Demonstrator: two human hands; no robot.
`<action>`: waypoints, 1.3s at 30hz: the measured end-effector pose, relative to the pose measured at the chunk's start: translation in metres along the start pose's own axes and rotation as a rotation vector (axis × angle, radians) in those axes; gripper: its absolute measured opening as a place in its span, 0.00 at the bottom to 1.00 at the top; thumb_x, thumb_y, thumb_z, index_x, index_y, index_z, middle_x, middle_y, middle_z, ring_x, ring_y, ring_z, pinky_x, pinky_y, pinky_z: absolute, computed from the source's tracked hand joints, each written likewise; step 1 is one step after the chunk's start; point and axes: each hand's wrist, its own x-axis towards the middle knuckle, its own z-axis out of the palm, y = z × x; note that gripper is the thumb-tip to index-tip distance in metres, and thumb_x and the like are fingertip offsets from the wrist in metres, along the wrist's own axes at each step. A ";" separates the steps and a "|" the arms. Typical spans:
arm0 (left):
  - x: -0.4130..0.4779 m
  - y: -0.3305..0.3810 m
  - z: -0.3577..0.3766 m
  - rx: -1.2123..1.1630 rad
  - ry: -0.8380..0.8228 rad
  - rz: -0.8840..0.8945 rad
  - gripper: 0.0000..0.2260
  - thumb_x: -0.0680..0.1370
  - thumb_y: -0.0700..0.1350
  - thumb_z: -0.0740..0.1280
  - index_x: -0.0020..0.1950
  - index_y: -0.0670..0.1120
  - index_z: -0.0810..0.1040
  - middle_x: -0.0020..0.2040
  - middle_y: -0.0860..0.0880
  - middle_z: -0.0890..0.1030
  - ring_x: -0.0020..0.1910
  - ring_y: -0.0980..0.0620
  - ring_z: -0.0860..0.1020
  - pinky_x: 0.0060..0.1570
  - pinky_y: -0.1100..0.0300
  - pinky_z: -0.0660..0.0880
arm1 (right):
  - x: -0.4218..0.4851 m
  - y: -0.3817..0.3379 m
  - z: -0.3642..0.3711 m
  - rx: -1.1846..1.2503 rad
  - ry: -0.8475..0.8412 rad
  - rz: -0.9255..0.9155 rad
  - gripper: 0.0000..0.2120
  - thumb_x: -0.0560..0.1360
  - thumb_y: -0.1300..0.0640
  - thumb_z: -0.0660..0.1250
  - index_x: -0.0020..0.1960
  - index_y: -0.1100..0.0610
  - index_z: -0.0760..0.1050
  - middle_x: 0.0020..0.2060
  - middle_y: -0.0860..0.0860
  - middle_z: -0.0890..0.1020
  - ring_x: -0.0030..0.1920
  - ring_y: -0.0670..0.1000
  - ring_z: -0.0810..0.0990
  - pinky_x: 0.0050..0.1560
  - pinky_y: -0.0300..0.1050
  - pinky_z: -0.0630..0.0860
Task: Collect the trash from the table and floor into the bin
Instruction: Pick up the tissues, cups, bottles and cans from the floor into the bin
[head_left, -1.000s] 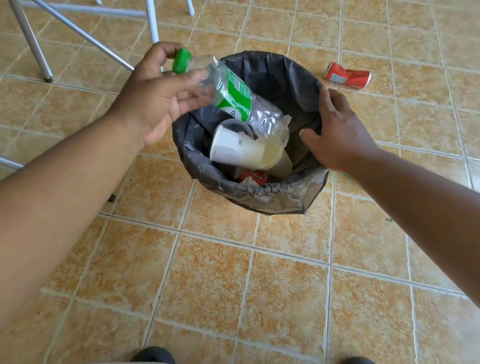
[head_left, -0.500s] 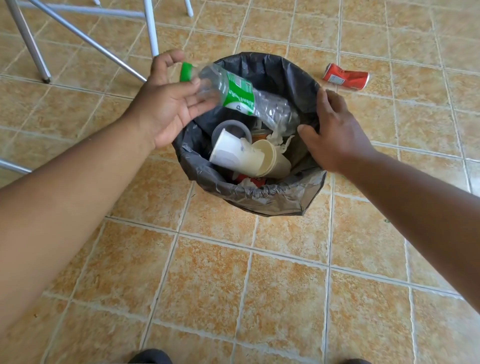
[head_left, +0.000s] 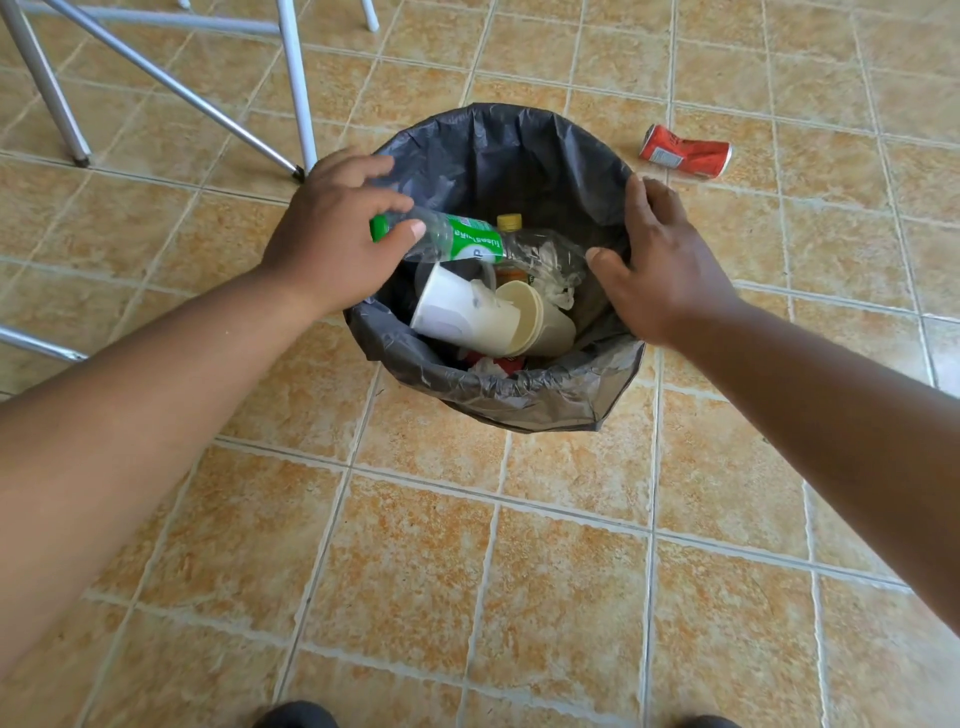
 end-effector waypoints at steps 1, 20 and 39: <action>-0.001 0.000 0.001 0.003 0.014 -0.017 0.19 0.79 0.50 0.67 0.66 0.41 0.78 0.74 0.43 0.68 0.76 0.44 0.61 0.74 0.48 0.59 | 0.000 0.000 0.000 0.000 0.000 0.002 0.37 0.78 0.45 0.57 0.79 0.60 0.47 0.76 0.56 0.57 0.70 0.61 0.66 0.65 0.53 0.69; -0.010 0.005 0.007 -0.010 -0.102 -0.146 0.32 0.82 0.58 0.55 0.80 0.43 0.50 0.81 0.52 0.44 0.79 0.54 0.44 0.76 0.54 0.47 | 0.017 0.026 -0.012 0.291 0.056 0.037 0.30 0.80 0.43 0.57 0.77 0.55 0.61 0.74 0.54 0.67 0.73 0.53 0.65 0.66 0.40 0.58; -0.008 0.002 0.016 0.182 -0.140 -0.112 0.34 0.81 0.63 0.51 0.80 0.43 0.51 0.81 0.51 0.46 0.79 0.54 0.43 0.75 0.54 0.46 | -0.004 0.188 0.052 -0.354 -0.379 0.280 0.21 0.76 0.53 0.68 0.62 0.64 0.69 0.57 0.61 0.75 0.56 0.62 0.76 0.48 0.51 0.77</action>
